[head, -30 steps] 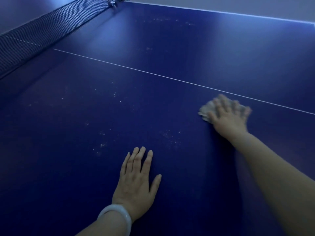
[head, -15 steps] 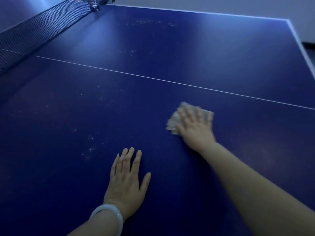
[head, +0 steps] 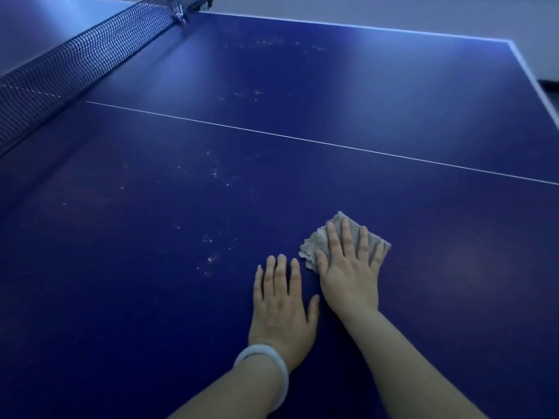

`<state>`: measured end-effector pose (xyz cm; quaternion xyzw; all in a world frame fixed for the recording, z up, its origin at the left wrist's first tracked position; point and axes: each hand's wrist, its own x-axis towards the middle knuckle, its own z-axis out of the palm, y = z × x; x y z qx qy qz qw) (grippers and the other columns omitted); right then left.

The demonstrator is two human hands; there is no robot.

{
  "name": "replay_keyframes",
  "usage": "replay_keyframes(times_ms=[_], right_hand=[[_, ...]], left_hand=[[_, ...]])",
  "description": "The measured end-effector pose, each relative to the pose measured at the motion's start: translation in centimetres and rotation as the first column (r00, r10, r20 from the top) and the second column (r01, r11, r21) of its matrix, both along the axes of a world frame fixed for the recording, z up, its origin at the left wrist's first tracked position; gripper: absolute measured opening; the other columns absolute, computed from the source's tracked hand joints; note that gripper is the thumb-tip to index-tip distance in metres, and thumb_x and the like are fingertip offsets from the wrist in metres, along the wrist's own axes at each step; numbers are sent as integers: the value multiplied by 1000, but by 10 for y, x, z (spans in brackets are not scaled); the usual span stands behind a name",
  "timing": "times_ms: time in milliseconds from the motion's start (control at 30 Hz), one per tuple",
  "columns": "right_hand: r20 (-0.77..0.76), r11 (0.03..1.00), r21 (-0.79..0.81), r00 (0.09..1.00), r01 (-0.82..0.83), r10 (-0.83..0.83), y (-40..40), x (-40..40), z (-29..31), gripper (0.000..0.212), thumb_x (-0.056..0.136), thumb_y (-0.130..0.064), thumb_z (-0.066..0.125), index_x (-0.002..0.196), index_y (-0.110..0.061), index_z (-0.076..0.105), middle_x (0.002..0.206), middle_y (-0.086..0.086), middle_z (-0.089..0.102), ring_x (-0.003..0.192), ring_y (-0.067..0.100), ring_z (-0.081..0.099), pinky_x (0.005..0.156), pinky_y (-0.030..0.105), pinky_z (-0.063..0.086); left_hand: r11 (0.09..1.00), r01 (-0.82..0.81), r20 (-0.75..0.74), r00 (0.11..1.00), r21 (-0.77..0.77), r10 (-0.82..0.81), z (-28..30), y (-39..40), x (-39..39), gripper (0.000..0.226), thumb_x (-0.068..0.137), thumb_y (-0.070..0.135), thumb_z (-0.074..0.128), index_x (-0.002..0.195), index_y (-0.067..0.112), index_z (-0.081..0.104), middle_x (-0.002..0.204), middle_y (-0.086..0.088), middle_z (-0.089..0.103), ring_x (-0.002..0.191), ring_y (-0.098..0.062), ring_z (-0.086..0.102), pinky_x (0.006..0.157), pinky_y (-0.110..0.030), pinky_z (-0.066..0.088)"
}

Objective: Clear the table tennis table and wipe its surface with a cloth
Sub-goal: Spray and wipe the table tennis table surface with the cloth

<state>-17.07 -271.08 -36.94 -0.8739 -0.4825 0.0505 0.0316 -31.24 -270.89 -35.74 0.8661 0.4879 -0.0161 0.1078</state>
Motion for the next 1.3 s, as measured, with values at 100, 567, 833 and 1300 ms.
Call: replay_keyframes(times_ms=[100,567,833,1300], right_hand=[[8,1000,0,1000,10,-10,-2,2,0,63,97,-54,4,155,-32,-4,163,-5,-11,149,25,-16,117,56,-13],[-65,982,-12,980,187,-187,3,-4,5,57,101,-48,9,156,-35,1,164,-7,-9,150,21,-11,119,54,-9],[-2,980,-60,982,188,-189,13,-145,-1,64,98,-53,3,153,-27,-16,161,6,-21,147,38,-16,111,67,-14],[-99,868,-58,863,493,-496,-24,-50,15,60,101,-48,11,157,-27,1,164,1,-9,149,34,-7,113,66,-4]], left_hand=[[1000,4,42,999,-17,-3,3,1,-2,73,95,54,7,156,13,4,163,-11,2,150,-26,-8,121,-45,-8],[997,-74,-1,997,27,74,7,52,-206,90,88,70,16,155,15,-6,160,-6,-17,145,-17,-28,121,-39,-9],[991,-107,-93,989,76,114,-10,64,-217,93,85,71,-7,154,8,-5,162,-16,-7,149,-29,-15,122,-48,-2],[992,-104,-43,993,70,107,-14,66,-218,92,87,71,0,155,9,3,162,-16,-1,150,-29,-11,122,-48,-1]])
